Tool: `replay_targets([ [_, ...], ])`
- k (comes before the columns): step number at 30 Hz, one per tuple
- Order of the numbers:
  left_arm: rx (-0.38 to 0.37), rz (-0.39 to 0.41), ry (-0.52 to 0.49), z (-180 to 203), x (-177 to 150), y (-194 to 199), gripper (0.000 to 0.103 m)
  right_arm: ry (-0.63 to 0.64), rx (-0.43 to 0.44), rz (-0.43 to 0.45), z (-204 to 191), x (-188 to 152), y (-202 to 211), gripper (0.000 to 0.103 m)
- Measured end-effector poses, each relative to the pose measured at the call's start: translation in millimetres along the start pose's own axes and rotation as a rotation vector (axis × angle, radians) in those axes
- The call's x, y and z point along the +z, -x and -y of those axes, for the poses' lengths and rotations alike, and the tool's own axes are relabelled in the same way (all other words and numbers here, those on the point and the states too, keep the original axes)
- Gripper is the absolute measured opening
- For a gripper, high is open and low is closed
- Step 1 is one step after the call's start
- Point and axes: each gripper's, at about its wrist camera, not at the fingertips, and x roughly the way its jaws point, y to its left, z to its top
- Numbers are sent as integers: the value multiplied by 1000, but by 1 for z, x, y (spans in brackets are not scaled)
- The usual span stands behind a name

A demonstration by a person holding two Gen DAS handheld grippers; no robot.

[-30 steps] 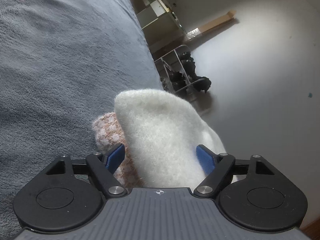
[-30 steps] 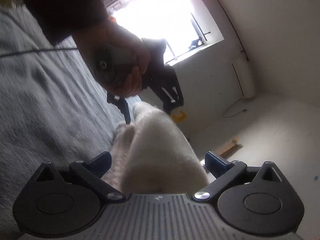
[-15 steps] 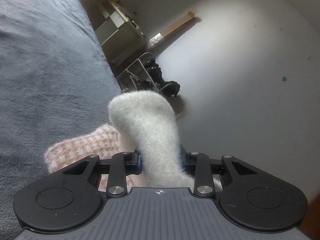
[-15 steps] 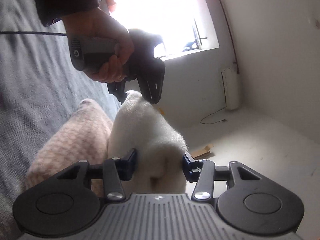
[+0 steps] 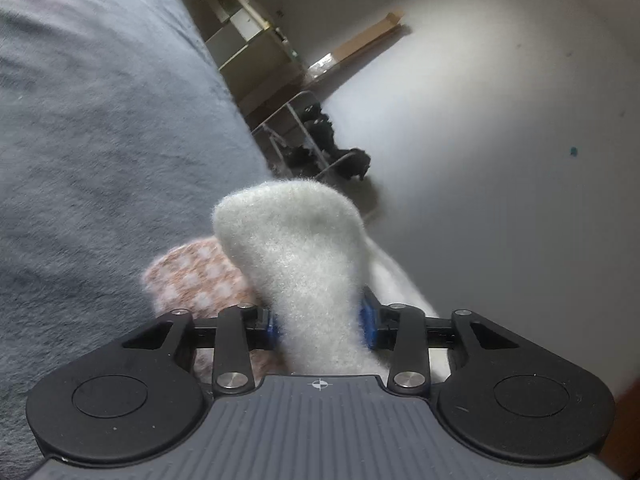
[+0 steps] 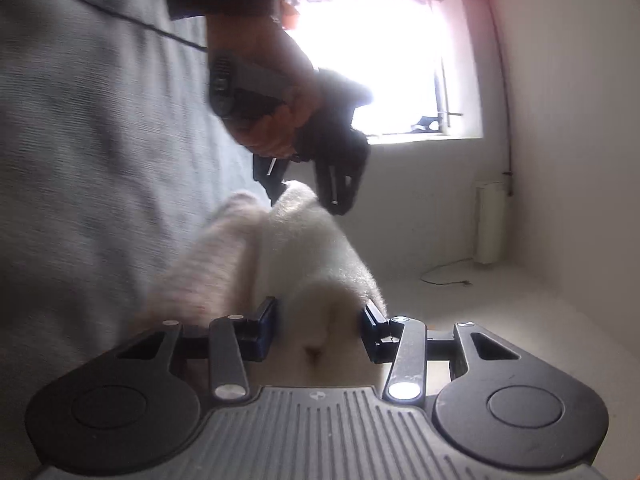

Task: Fold clothes
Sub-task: 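Lower the fleece onto the pink checked blanket and open both grippers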

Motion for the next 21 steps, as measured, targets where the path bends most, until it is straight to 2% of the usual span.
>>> replay_targets([
  [2, -11, -12, 37, -9, 1, 10, 43, 23, -44, -3, -15, 5, 6, 50],
  [4, 0, -13, 50, -9, 6, 22, 49, -30, -54, -17, -9, 4, 13, 52],
  [5, 29, 9, 19, -3, 8, 31, 55, -73, -49, -23, -2, 2, 19, 53],
  [8, 73, 101, -74, 15, 11, 66, 56, -246, -33, -40, 30, -9, 38, 53],
  [11, 77, 190, -264, 54, 3, 91, 57, -515, -61, -63, 86, -26, 47, 51],
  [14, 131, 189, -532, 108, -16, 73, 59, -840, -64, -58, 146, -52, 32, 49],
  [15, 168, 170, -556, 113, -19, 58, 59, -954, -60, -44, 163, -62, 25, 48],
  [18, 301, 112, -601, 117, -26, 16, 59, -1150, 13, -28, 177, -84, -3, 44],
  [20, 396, 66, -589, 100, -29, -6, 58, -1197, 86, -109, 155, -100, -27, 43],
  [21, 406, 82, -598, 92, -34, -8, 58, -1191, 122, -194, 136, -110, -41, 41],
])
